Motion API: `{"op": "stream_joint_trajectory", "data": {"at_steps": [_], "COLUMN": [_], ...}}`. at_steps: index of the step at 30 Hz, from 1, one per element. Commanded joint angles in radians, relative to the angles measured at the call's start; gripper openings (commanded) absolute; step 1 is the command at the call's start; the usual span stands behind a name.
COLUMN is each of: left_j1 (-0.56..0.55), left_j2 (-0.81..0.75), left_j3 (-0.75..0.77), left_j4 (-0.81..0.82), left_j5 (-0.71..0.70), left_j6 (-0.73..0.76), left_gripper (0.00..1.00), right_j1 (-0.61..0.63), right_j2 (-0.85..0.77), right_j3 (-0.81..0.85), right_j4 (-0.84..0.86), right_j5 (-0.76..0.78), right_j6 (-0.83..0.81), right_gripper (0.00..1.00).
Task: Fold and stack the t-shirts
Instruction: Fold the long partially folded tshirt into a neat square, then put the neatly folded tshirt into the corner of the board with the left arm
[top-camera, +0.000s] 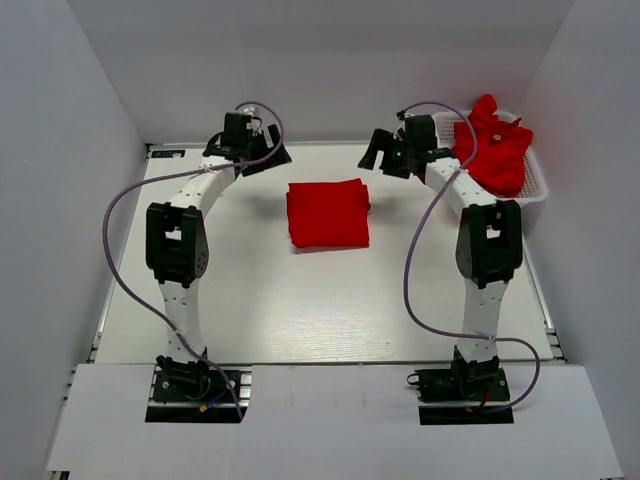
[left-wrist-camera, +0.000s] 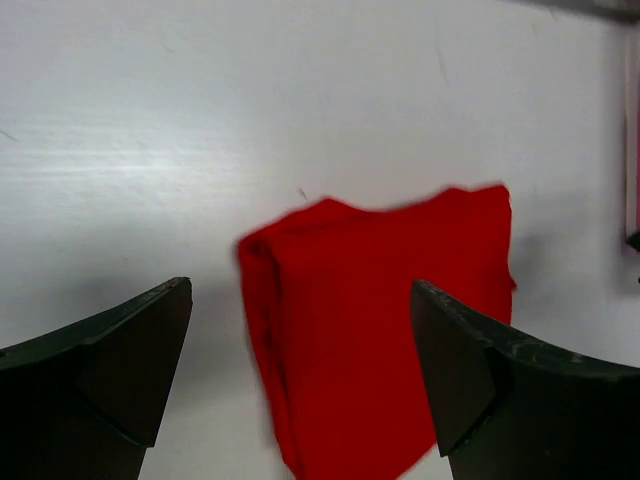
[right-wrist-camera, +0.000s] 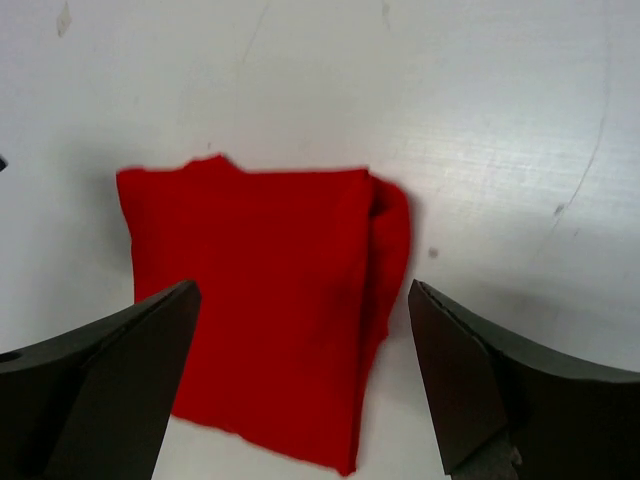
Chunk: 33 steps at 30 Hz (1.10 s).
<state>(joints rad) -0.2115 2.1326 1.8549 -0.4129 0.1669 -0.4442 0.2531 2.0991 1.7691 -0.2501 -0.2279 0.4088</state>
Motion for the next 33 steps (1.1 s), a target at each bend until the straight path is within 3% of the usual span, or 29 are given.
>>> {"op": "stream_joint_trajectory", "data": {"at_steps": [1,5,14,17,22,27,28,30,31,32,33], "left_j1": [-0.046,-0.071,-0.129,-0.141,-0.172,-0.192,-0.192,-0.203,-0.213,-0.213,-0.213], "left_j2": [-0.114,-0.134,-0.082,-0.010,0.092,0.145,0.154,0.173,0.173,0.173,0.173], "left_j3": [-0.150,-0.230,-0.293,-0.263,-0.169,-0.125,-0.115,-0.096,-0.095,-0.095,-0.095], "left_j4": [0.095,0.105,0.025,-0.012,-0.075,-0.085,-0.095,-0.095,-0.095,-0.084,-0.084], "left_j5": [0.180,0.197,0.031,-0.001,-0.082,-0.101,-0.101,-0.086,-0.076,-0.076,-0.076], "left_j6": [0.064,0.064,0.055,0.064,0.064,0.076,0.090,0.114,0.114,0.127,0.127], "left_gripper": [1.00,1.00,1.00,0.95,0.73,0.60,0.47,0.34,0.13,0.02,0.00], "right_j1": [0.012,0.015,0.015,0.017,0.012,0.011,0.012,0.009,0.009,0.009,0.009], "right_j2": [-0.132,-0.197,-0.300,-0.359,-0.523,-0.677,-0.691,-0.760,-0.778,-0.825,-0.840], "right_j3": [-0.120,-0.265,-0.417,-0.471,-0.597,-0.680,-0.692,-0.714,-0.727,-0.746,-0.763], "right_j4": [0.051,0.100,0.092,0.101,0.124,0.123,0.108,0.098,0.089,0.084,0.083], "right_j5": [-0.106,-0.184,-0.142,-0.125,-0.025,0.076,0.117,0.159,0.194,0.222,0.223], "right_j6": [-0.057,-0.056,-0.082,-0.079,-0.076,-0.073,-0.070,-0.064,-0.062,-0.054,-0.053], "right_gripper": [0.90,0.90,0.90,0.90,0.90,0.90,0.90,0.90,0.90,0.90,0.90]}}
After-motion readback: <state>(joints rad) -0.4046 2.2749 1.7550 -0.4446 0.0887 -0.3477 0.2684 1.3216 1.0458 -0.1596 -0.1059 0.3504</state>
